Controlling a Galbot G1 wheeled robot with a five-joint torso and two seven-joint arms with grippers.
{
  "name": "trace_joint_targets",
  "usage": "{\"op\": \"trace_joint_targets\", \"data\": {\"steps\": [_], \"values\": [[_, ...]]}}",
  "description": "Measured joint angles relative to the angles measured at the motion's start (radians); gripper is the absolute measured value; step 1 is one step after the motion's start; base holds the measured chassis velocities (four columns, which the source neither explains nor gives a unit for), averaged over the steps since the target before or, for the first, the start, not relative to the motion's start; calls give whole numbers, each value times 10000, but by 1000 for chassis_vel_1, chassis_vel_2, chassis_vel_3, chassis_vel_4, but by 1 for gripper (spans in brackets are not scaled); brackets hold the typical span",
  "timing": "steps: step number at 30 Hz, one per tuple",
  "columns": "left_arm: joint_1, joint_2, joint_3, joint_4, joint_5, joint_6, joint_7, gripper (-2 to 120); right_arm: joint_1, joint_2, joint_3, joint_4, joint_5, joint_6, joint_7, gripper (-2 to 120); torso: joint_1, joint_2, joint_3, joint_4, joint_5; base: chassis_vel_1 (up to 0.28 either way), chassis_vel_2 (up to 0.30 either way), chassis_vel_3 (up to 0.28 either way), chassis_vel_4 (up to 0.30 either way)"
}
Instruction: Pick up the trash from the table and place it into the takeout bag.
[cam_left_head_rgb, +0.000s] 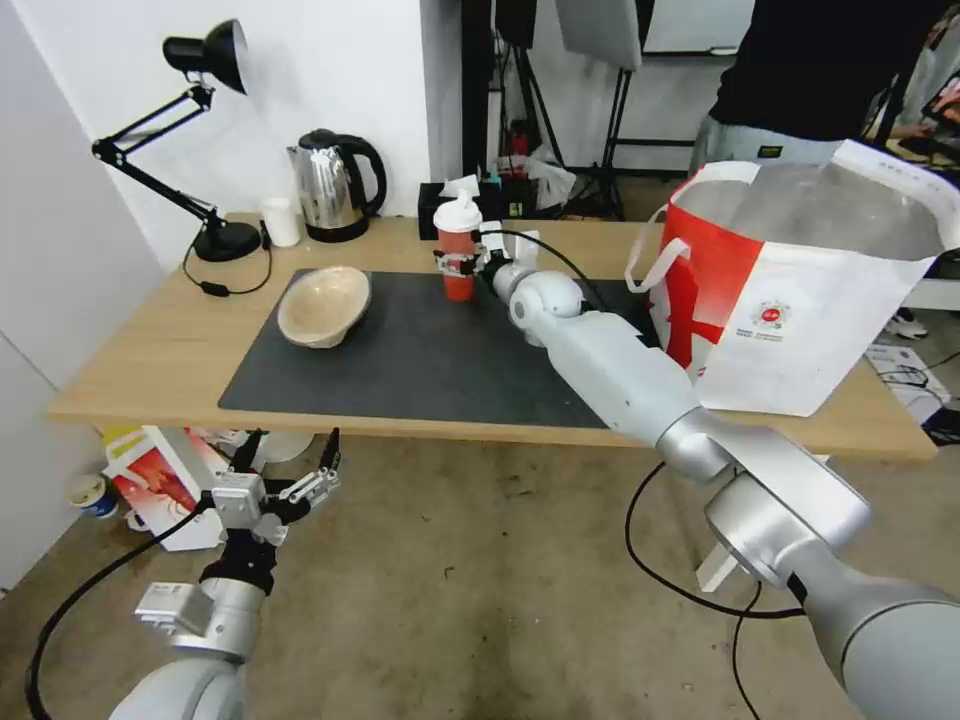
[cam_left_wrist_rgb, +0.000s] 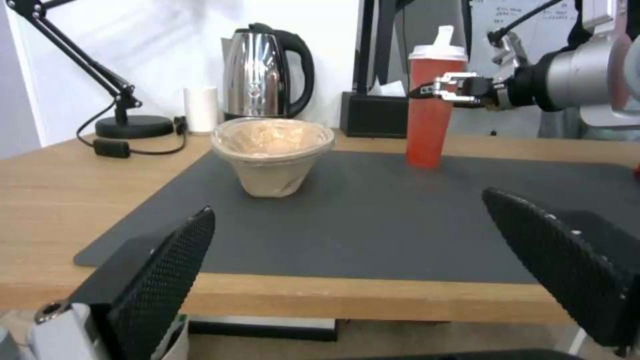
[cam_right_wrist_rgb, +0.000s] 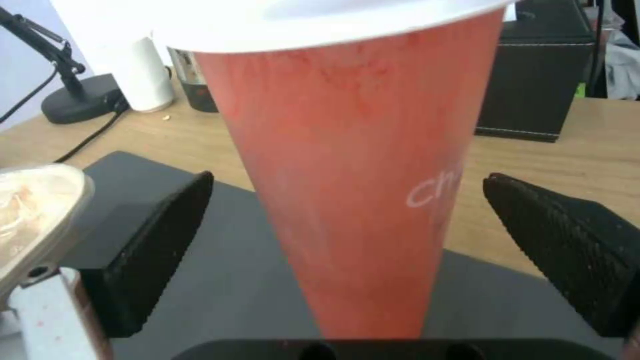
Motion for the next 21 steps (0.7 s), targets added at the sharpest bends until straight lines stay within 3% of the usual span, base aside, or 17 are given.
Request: {"op": "trace_joint_targets", "data": {"steps": [11, 21], "values": [[-50, 11, 56, 3, -9, -9, 9, 100, 14, 215, 170, -478, -223, 227, -359, 97, 0, 0, 0, -1, 0, 0, 0, 0, 0], [-116, 58, 76, 46, -7, -15, 14, 100, -10, 268, 307, -744, -398, 425, -573, 65, -2, 0, -1, 0, 1, 0, 0, 0, 0]]}}
